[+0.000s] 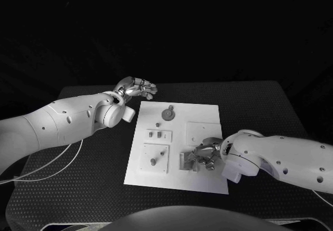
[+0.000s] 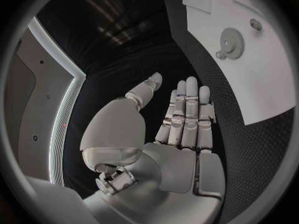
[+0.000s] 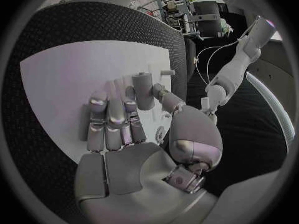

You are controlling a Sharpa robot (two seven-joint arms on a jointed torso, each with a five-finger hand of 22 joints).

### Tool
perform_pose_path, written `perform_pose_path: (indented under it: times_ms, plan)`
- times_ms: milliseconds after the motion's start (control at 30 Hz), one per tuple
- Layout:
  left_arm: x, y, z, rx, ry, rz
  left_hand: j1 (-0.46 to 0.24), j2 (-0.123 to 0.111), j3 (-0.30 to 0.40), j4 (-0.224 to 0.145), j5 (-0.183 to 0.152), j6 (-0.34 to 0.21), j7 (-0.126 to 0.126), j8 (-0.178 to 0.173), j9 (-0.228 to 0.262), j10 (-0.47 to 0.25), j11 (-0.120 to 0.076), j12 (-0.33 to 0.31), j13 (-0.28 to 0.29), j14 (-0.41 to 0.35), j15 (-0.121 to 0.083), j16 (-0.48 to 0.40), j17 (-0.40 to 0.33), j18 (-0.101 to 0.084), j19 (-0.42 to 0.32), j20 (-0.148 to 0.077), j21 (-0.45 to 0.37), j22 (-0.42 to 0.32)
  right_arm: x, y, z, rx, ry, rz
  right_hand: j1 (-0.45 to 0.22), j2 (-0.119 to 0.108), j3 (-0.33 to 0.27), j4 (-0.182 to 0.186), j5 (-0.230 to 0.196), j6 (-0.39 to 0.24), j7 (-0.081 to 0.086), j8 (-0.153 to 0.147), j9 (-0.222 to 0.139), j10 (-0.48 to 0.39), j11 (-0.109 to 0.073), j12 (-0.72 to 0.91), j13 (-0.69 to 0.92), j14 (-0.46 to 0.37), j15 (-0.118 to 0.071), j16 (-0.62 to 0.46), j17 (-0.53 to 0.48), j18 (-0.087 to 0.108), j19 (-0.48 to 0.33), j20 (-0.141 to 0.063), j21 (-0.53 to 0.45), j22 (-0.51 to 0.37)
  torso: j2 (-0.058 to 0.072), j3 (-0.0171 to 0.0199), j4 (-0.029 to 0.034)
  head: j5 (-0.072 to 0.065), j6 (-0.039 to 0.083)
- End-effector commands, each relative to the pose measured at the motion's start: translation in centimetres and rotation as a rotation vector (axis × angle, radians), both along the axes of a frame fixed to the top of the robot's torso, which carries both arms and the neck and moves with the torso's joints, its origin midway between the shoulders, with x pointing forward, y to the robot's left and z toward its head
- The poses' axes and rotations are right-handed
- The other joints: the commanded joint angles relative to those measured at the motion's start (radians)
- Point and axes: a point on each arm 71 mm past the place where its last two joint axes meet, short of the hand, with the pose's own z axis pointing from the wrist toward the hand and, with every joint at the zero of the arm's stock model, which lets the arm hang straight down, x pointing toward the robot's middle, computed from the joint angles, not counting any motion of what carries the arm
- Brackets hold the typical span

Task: Assemble the parts on the task board

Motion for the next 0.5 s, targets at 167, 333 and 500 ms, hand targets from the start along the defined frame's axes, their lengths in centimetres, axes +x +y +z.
perform_pose_path:
  times_ms: [167,333,500]
  plan:
    - [-0.02,-0.17,0.1,-0.011,-0.001,-0.01,-0.007,-0.002,0.0,0.006,-0.002,-0.006,-0.001,0.002,0.001,-0.008,-0.001,-0.001,-0.002,0.0,0.009,-0.006,0.002,0.01,0.0,0.005,-0.004,0.001,-0.14,-0.01,-0.37,-0.01,0.01,0.017,-0.012,-0.001,-0.003,0.004,-0.001,0.006,0.004,-0.008,0.0,-0.002,0.001,-0.003,0.001,-0.008,-0.003,-0.005,-0.005,0.045,-0.007,0.005,0.004,-0.002,0.0,0.0,-0.0002,0.0,0.0]
    - [-0.02,-0.2,0.1,-0.011,-0.001,-0.011,-0.008,-0.002,0.0,0.007,-0.002,-0.006,-0.001,0.002,0.001,-0.008,-0.001,-0.001,-0.002,0.0,0.009,-0.006,0.002,0.01,0.0,0.005,-0.004,0.002,-0.08,0.02,-0.37,-0.011,0.003,0.021,-0.019,-0.011,-0.004,0.005,-0.004,0.004,0.005,-0.01,-0.001,-0.005,0.002,-0.004,0.002,-0.014,-0.002,-0.008,-0.009,0.045,-0.01,0.006,0.004,-0.002,0.0,0.0005,-0.0003,0.002,-0.001]
    - [-0.03,-0.15,0.1,-0.01,-0.001,-0.01,-0.008,-0.002,0.0,0.007,-0.002,-0.006,-0.001,0.002,0.001,-0.008,-0.001,-0.001,-0.002,0.0,0.009,-0.007,0.003,0.01,0.0,0.005,-0.004,0.002,-0.14,0.07,-0.45,-0.014,0.007,0.028,-0.023,-0.021,-0.004,0.007,-0.004,0.002,0.006,-0.012,-0.002,-0.008,0.003,-0.005,0.003,-0.02,-0.001,-0.012,-0.013,0.045,-0.012,0.006,0.004,-0.003,0.001,0.0001,0.0,0.002,-0.002]
